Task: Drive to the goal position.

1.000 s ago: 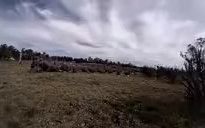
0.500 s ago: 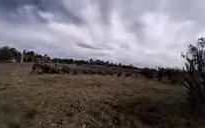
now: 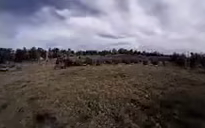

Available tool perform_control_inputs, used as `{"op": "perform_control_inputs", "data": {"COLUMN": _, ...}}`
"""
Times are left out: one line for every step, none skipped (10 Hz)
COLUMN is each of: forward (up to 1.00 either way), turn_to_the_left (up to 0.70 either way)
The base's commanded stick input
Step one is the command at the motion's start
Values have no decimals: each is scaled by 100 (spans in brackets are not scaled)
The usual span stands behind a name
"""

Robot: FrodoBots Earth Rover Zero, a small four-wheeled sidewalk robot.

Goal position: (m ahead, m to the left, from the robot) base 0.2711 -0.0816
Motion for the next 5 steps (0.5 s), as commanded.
{"op": "perform_control_inputs", "data": {"forward": 27, "turn_to_the_left": 0}}
{"op": "perform_control_inputs", "data": {"forward": 0, "turn_to_the_left": 0}}
{"op": "perform_control_inputs", "data": {"forward": 0, "turn_to_the_left": 0}}
{"op": "perform_control_inputs", "data": {"forward": 0, "turn_to_the_left": 0}}
{"op": "perform_control_inputs", "data": {"forward": 0, "turn_to_the_left": 0}}
